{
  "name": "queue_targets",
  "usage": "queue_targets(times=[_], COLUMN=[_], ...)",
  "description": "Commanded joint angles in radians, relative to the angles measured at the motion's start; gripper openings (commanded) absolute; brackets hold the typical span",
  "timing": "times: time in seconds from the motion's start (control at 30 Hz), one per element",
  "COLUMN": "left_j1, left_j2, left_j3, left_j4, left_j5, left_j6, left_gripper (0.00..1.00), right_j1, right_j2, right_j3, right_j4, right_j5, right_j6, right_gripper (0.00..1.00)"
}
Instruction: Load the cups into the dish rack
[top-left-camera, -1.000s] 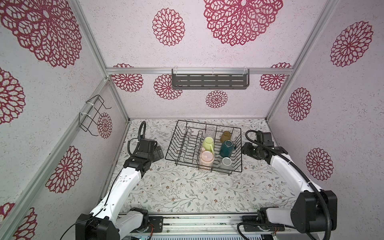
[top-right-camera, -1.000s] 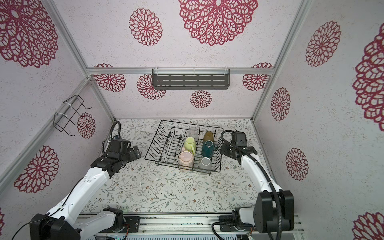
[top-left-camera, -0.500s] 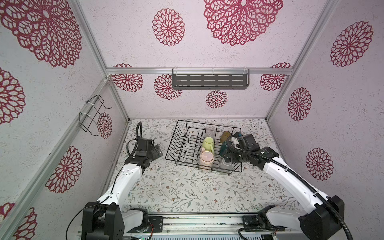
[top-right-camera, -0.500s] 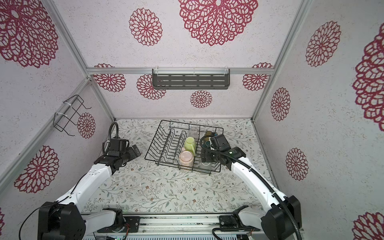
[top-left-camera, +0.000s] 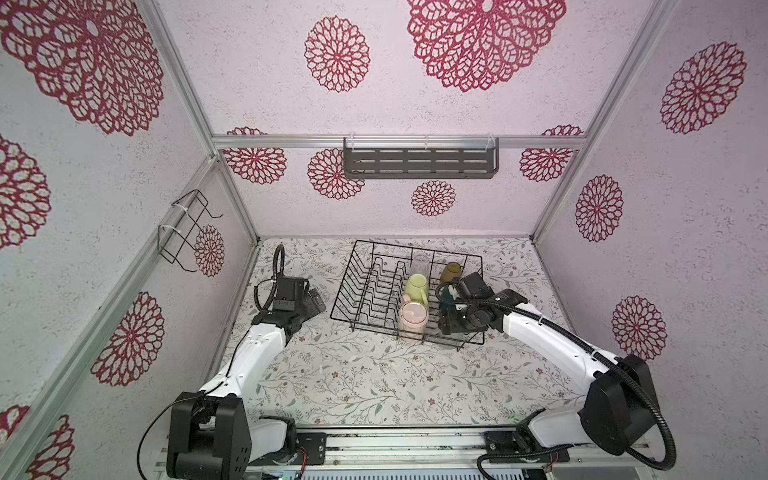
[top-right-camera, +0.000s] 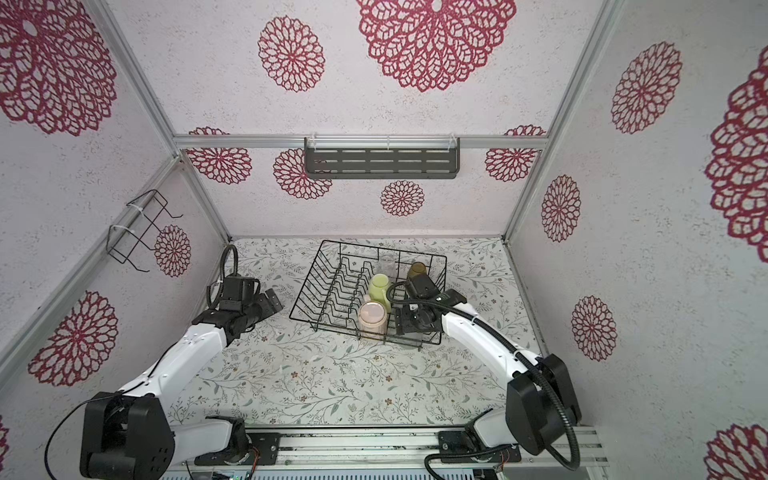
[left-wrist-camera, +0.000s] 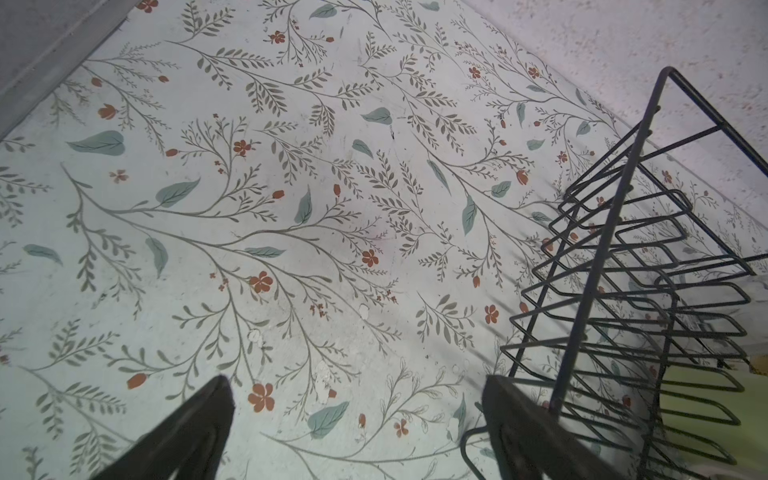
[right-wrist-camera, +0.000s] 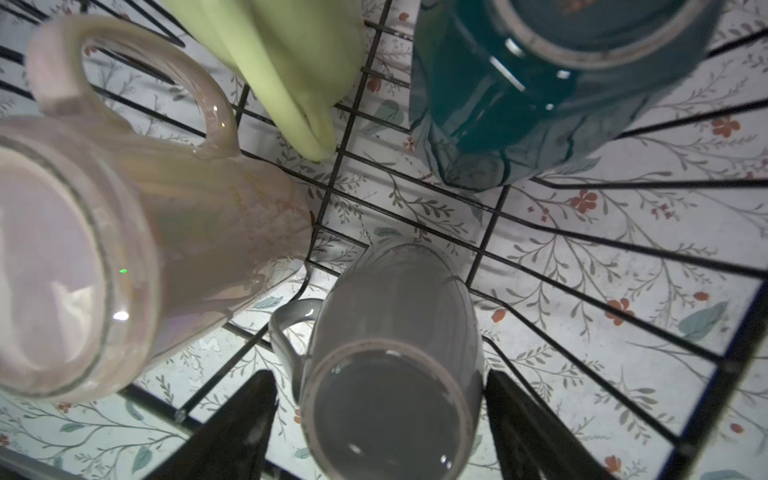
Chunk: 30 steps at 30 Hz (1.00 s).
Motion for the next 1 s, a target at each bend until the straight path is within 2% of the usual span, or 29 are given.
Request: queue_targets(times=[0.0,0.23,0.67,0.77,0.97], left_j1=[0.007,0.008,0.011,0.011,0.013], left_j2=[0.014,0.037,0.051,0.055,0.070], left_j3=[-0.010,0.005,0.017,0.020,0.032], left_j4=[0.033,0.030,0.024,0.024,0.024], left_j5=[-0.005,-0.002,-0.020,-0.020,-0.020], left_j6=[-0.016,-0.007,0.008,0.012,0.022], left_gripper=[0.97,0.97,0.97,0.97,0.97], right_j1=[0.005,0.005,-0.012,-0.013,-0.013], right_j2=[0.008,0.023,0.062,0.068,0.037], right_j3=[0.037,0.057,0.098,0.106,0.103], right_j4=[-0.029,-0.053,-0.039,-0.043,-0.045], right_j5=[0.057,0.105,0.195,0.190,0.176], right_j6=[-0.007,-0.013,-0.030,-0.031,-0.028], right_gripper=[0.76,0.66,0.63,0.65,0.78])
